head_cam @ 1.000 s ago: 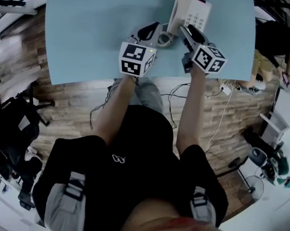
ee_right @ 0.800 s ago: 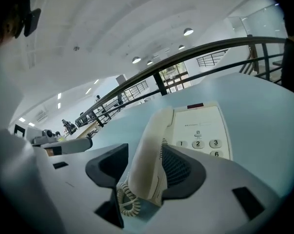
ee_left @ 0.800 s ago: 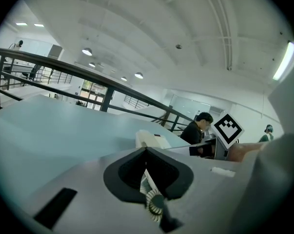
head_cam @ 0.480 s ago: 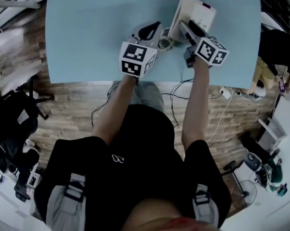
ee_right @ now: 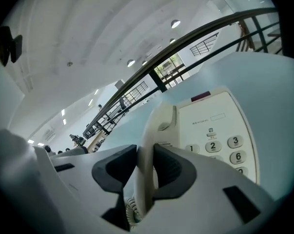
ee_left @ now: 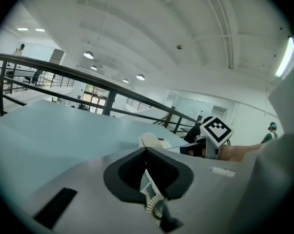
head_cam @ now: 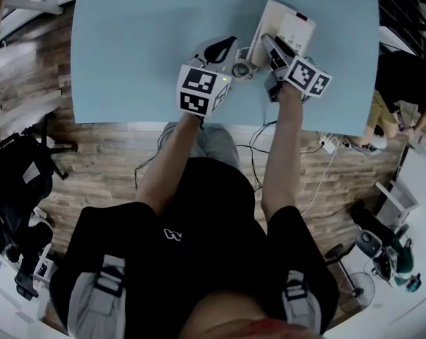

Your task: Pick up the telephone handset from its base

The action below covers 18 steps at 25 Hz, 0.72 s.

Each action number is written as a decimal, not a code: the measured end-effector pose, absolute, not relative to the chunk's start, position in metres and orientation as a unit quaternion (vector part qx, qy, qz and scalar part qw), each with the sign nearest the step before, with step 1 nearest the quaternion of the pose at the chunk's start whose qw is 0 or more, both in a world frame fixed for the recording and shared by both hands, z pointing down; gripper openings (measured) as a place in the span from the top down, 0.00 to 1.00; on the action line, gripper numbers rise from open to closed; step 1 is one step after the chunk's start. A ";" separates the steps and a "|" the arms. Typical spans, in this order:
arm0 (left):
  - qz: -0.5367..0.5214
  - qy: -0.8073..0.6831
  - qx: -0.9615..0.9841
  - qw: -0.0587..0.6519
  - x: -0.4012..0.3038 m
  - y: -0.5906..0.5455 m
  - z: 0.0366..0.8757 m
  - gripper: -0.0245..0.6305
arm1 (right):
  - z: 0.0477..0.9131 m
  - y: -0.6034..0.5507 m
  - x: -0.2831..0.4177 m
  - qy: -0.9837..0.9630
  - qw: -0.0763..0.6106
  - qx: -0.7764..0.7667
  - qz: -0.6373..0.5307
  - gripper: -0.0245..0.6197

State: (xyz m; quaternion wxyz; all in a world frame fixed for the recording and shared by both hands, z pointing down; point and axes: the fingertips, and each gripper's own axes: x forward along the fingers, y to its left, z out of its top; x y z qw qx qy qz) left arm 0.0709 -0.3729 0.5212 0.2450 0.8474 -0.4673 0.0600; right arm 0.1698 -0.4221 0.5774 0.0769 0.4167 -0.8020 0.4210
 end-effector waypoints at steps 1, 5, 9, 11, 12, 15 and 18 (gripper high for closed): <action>0.059 -0.467 0.848 0.243 0.071 -0.374 0.519 0.96 | 0.576 -0.422 0.169 -0.800 0.078 0.423 0.418 0.82; 0.047 -0.468 0.852 0.231 0.062 -0.378 0.504 0.96 | 0.559 -0.416 0.158 -0.797 0.058 0.443 0.407 0.82; 0.028 -0.466 0.858 0.215 0.063 -0.379 0.481 0.96 | 0.518 -0.403 0.164 -0.804 0.039 0.472 0.359 0.82; 0.018 -0.464 0.861 0.206 0.065 -0.382 0.466 0.96 | 0.490 -0.398 0.172 -0.808 0.030 0.490 0.327 0.82; 0.012 -0.462 0.864 0.201 0.066 -0.384 0.457 0.96 | 0.476 -0.395 0.176 -0.809 0.026 0.499 0.310 0.82; -0.005 -0.452 0.874 0.176 0.072 -0.388 0.426 0.96 | 0.432 -0.384 0.192 -0.810 0.008 0.527 0.259 0.82; -0.021 -0.440 0.886 0.146 0.080 -0.389 0.391 0.96 | 0.390 -0.375 0.210 -0.809 -0.005 0.552 0.204 0.83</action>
